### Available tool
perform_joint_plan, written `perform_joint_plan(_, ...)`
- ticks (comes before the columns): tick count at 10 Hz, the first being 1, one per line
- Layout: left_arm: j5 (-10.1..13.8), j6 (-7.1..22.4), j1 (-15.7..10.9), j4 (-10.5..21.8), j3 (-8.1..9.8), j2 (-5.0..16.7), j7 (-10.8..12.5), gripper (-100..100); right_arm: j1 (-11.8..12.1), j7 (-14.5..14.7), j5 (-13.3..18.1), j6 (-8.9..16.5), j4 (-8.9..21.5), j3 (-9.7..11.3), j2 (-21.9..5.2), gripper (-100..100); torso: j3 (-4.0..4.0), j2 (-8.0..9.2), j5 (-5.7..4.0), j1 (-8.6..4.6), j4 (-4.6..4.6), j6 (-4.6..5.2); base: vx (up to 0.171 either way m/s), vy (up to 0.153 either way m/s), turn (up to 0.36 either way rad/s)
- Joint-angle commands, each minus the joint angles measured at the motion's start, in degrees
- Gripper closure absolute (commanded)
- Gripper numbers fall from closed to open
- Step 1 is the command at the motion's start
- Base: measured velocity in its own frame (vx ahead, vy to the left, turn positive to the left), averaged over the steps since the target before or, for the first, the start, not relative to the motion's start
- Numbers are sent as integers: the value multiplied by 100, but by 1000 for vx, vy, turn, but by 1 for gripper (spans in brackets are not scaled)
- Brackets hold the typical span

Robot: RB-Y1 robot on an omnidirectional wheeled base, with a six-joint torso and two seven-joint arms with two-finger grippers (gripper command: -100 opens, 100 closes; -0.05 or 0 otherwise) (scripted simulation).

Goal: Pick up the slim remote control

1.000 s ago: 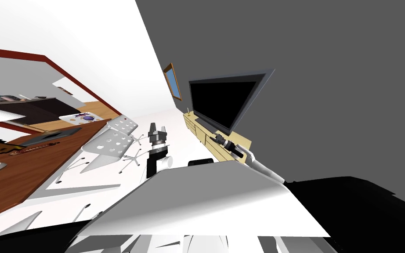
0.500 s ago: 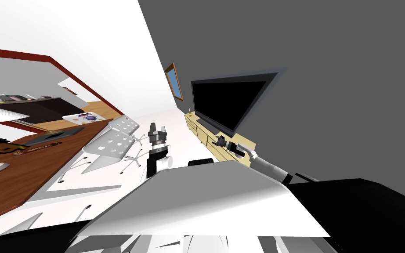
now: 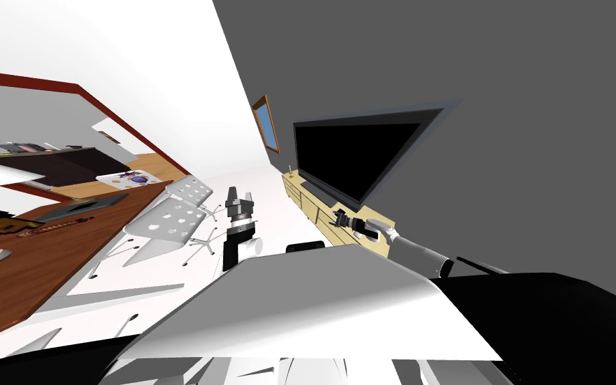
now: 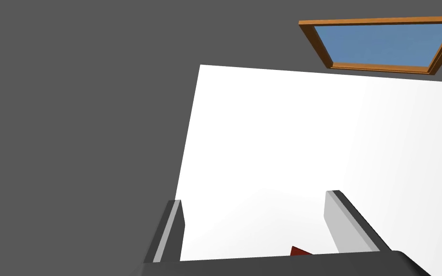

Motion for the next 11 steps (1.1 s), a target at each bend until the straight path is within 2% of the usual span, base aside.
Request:
perform_joint_plan(1,0,0,0,0,0,0,0,0,-117,286,193,5,274,265,-286,-100,0,0,0,0,0,0,80,38,19)
perform_joint_plan(2,0,0,0,0,0,0,0,0,-117,322,193,5,274,265,-374,-100,-3,-5,-1,2,-1,-1,66,32,12)
perform_joint_plan(3,0,0,0,0,0,0,0,0,-223,579,356,0,563,507,-509,-100,-1,-1,0,0,0,0,61,30,20)
perform_joint_plan(4,0,0,0,0,0,0,0,0,-223,601,356,0,563,507,-601,-100,1,1,-1,-1,0,0,52,24,9)
perform_joint_plan(5,0,0,0,0,0,0,0,0,-324,876,506,-2,850,750,-748,-100,3,5,-1,-3,1,0,59,28,17)
perform_joint_plan(6,0,0,0,0,0,0,0,0,-324,876,506,-2,850,750,-806,-100,2,4,0,-1,1,0,61,18,6)
perform_joint_plan(7,0,0,0,0,0,0,0,0,-419,1098,643,-1,1002,992,-987,-100,2,4,-1,-4,1,1,65,12,9)
perform_joint_plan(9,0,0,0,0,0,0,0,0,-419,1144,643,-1,1133,992,-987,-100,3,6,-3,-8,1,0,38,6,3)
perform_joint_plan(10,0,0,0,0,0,0,0,0,-507,1405,767,2,1312,1233,-1145,-100,8,14,-4,-10,3,1,39,5,8)
perform_joint_plan(11,0,0,0,0,0,0,0,0,-507,1405,767,2,1411,1233,-1145,-100,7,12,-3,-10,3,1,40,8,3)
